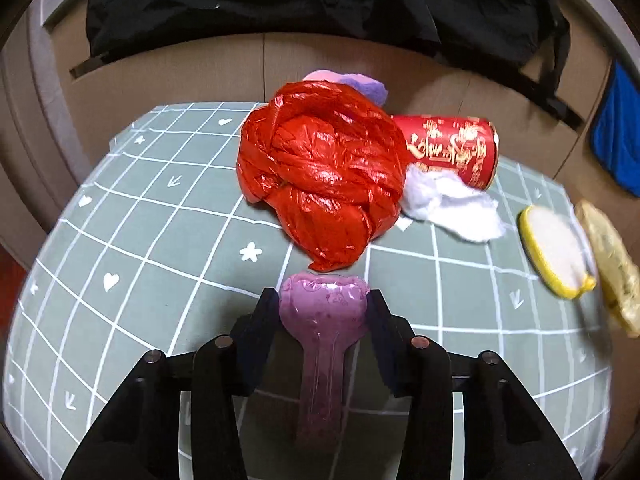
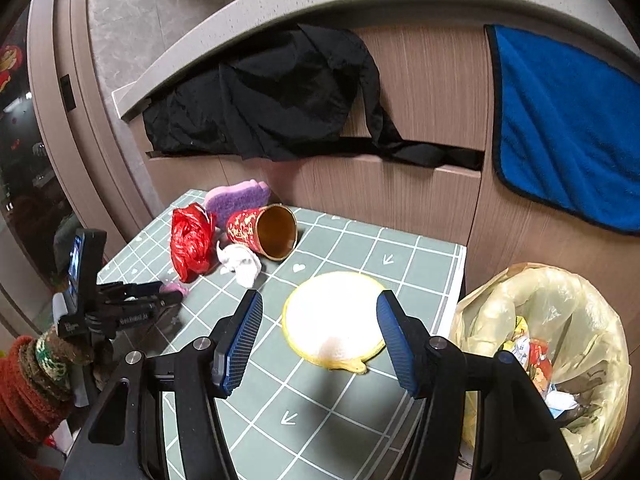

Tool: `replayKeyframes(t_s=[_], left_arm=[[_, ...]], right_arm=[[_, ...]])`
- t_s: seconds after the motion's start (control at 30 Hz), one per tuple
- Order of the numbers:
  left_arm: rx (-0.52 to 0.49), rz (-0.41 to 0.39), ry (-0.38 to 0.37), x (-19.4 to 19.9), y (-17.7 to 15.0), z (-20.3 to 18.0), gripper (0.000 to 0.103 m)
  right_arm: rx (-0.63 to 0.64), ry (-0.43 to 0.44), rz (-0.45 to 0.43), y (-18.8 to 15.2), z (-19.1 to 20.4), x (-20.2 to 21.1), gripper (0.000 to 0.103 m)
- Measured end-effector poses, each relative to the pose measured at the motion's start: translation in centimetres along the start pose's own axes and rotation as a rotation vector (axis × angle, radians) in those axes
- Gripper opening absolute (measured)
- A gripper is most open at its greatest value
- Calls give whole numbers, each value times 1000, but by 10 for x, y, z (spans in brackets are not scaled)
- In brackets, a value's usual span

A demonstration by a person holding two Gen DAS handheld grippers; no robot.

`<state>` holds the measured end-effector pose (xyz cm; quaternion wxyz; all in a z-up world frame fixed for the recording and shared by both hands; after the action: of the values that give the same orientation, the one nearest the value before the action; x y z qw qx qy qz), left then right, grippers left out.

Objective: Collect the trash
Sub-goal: 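Grasp the pink heart-shaped plastic item with the left tool, then grasp the pink-purple sponge with the right tool while the left tool holds the pink item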

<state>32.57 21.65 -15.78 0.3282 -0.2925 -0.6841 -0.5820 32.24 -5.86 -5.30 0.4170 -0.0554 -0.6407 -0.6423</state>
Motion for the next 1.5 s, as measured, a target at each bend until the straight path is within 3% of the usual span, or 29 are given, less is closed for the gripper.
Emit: replayKeyframes(t_s=[0.3, 0.5, 0.67, 0.83, 0.97, 1.1, 1.23, 1.3, 1.33, 1.4, 1.5], left_arm=[[75, -148, -80, 61, 10, 10, 45], [148, -216, -86, 94, 19, 42, 45], [217, -239, -82, 98, 19, 72, 45], [298, -235, -84, 100, 10, 104, 45], [354, -228, -83, 97, 2, 122, 45], [382, -232, -87, 97, -1, 133, 45], [389, -243, -101, 99, -2, 135, 45], [389, -246, -113, 100, -3, 133, 45], [387, -248, -118, 101, -2, 131, 45], [384, -251, -131, 101, -1, 127, 45], [376, -254, -151, 104, -1, 117, 45]], right_arm=[[43, 60, 56, 8, 18, -35, 57], [164, 117, 31, 43, 74, -65, 57], [91, 128, 23, 80, 120, -120, 57], [13, -6, 21, 103, 155, -189, 56], [-31, -94, 22, 110, 166, -221, 56], [-31, -202, 82, 109, 168, -252, 58], [-79, -90, 114, 103, 158, -255, 58], [-81, -2, 143, 100, 153, -252, 44], [-78, 30, 159, 97, 149, -247, 42], [-59, 43, 160, 93, 141, -231, 32], [-37, 80, 142, 91, 129, -200, 29]])
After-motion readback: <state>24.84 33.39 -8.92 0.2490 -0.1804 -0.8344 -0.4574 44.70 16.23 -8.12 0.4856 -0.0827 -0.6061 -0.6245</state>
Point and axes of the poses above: each gripper's, at about its wrist camera, not at the fingertips, and x roughly against the way its jaws point, z to its left, y to its top, the point moved 4 cm from there along -x, roughly the way its jaws point, and after that the axes turned 2 degrees about y, right-handed, at the moved point
